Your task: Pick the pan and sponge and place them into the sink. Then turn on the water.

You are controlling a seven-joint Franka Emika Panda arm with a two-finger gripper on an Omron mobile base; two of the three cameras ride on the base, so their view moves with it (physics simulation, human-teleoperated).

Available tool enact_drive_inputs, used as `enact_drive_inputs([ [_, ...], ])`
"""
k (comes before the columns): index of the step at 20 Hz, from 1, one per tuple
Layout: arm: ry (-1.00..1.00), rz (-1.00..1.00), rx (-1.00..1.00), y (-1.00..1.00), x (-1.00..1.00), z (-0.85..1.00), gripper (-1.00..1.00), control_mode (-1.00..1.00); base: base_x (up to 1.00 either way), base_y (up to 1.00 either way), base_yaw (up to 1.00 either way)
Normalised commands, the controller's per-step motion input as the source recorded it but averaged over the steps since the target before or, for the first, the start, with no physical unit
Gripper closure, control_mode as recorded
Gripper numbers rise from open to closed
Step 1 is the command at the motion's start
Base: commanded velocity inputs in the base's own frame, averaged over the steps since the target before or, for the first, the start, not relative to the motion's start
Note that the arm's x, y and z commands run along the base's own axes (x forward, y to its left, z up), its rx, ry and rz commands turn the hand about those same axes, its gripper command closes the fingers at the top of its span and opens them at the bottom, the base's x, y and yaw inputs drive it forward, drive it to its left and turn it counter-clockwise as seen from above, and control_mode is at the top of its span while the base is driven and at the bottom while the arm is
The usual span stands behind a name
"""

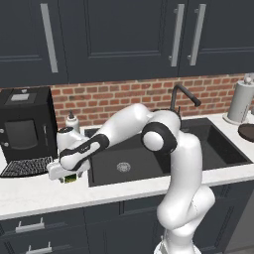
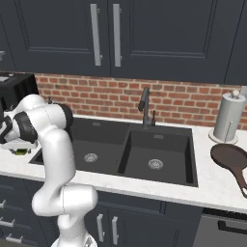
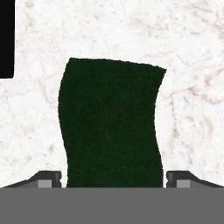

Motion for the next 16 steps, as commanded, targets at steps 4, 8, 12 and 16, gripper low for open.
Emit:
enact_drive_inputs([
  [4,0.02,0.00,-0.03,0.00,0.00,-0.11,1.00,-1.00,0.00,0.00,0.00],
  [8,0.02,0.00,0.00,0.00,0.00,-0.04,1.00,-1.00,0.00,0.00,0.00],
  [12,0.00,0.00,0.00,-0.03,-0.01,-0.07,1.00,-1.00,0.00,0.00,0.00],
  [16,0.01,0.02,0.00,-0.31,-0.21,0.07,1.00,-1.00,0.00,0.00,0.00],
])
